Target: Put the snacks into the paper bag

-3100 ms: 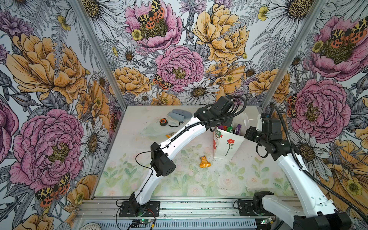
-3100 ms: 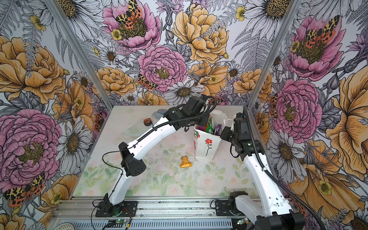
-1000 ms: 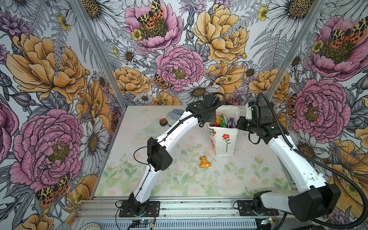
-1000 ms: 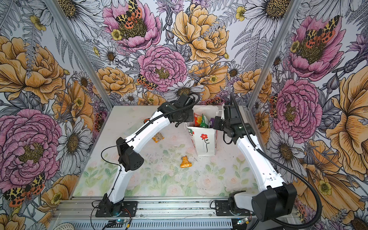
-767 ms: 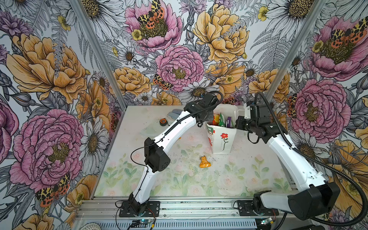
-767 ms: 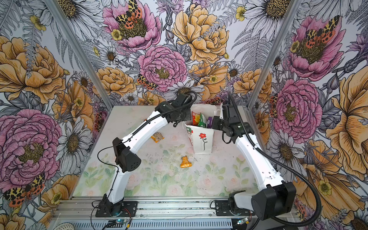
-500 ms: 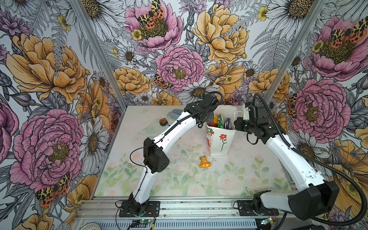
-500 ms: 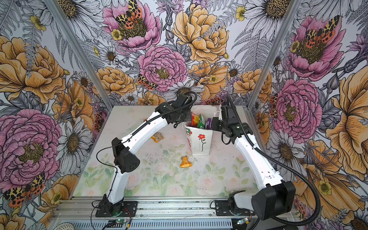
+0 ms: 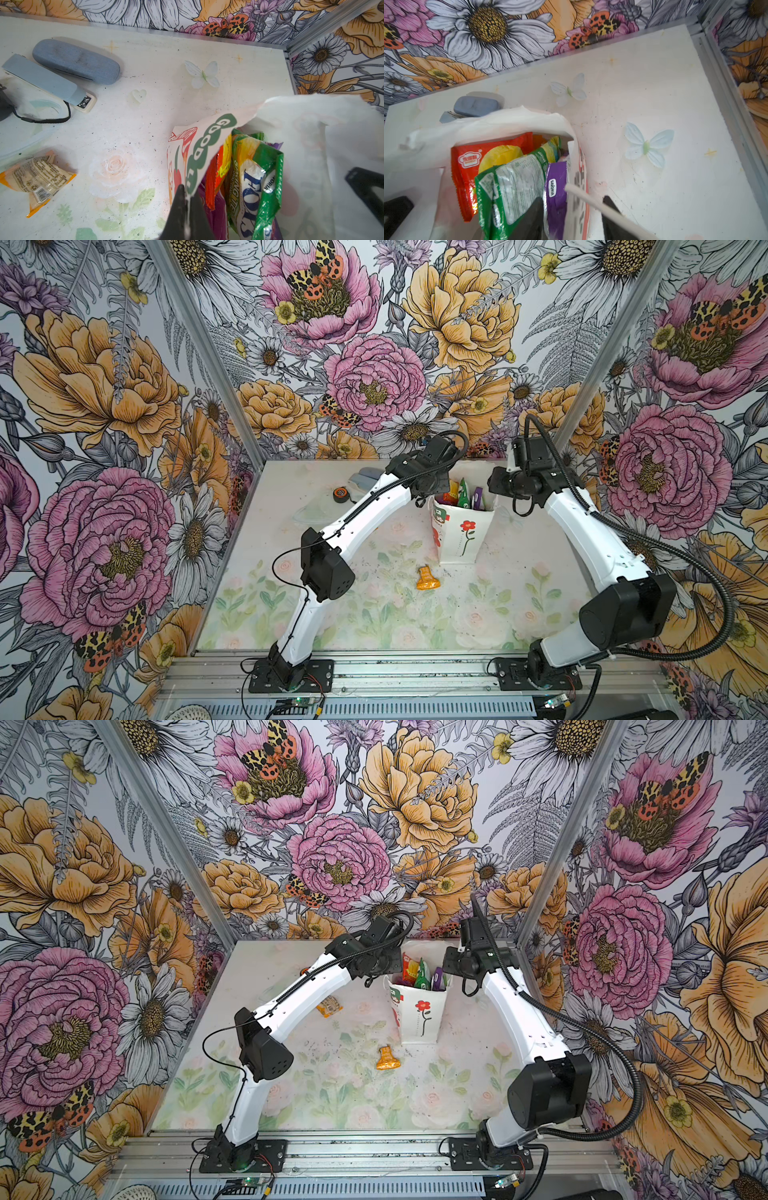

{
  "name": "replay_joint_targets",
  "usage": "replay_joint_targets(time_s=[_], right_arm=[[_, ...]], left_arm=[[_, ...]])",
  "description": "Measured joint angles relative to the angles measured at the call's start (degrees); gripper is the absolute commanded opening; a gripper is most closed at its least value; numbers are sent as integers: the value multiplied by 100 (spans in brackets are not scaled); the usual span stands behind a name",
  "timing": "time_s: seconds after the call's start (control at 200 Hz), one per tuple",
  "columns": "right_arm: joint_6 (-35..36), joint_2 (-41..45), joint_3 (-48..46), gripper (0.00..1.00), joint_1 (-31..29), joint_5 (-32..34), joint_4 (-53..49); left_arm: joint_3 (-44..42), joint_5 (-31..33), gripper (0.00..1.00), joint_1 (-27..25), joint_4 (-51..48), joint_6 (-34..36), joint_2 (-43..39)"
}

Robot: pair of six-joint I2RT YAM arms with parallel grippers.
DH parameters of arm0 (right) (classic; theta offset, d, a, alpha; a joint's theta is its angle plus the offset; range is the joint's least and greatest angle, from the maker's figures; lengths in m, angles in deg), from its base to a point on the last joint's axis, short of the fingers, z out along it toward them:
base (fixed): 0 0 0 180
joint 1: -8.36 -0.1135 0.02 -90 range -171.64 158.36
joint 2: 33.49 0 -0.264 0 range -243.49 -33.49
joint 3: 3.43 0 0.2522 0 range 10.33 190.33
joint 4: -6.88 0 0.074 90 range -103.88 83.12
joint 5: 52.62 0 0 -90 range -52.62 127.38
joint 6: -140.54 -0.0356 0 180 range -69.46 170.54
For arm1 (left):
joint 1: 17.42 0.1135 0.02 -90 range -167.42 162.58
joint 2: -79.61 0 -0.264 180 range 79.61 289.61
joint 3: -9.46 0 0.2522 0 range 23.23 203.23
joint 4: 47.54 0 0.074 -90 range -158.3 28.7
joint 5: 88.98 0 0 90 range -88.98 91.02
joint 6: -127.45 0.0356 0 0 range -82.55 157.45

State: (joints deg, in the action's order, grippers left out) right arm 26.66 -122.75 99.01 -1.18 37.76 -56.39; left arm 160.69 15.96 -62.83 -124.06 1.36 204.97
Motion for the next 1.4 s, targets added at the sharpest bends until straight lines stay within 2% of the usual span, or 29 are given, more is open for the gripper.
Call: replay_joint_targets(time_s=[0.215, 0.33, 0.616, 0.981, 1.071, 1.221, 1.401], right_arm=[[50, -74, 186, 9, -190, -70, -221], [103, -74, 330, 0, -391, -116, -321], [103, -74, 459, 0, -835, -111, -466], [103, -118, 448, 0, -879, 44, -328], [105, -138, 448, 0, -879, 131, -280], [133, -138, 446, 0, -876, 393, -236], [192, -138, 437, 0, -876, 428, -179]], left_arm=[[254, -42, 0, -20, -2, 2, 175], [348, -11, 0, -44, -28, 7, 225], [407, 363, 0, -59, -136, 22, 229], [94, 391, 0, -57, 118, -11, 155], [-48, 278, 12, -42, 238, -22, 74], [-72, -269, 36, 63, 420, -87, -61], [-514, -459, 64, 155, 599, -83, -675]])
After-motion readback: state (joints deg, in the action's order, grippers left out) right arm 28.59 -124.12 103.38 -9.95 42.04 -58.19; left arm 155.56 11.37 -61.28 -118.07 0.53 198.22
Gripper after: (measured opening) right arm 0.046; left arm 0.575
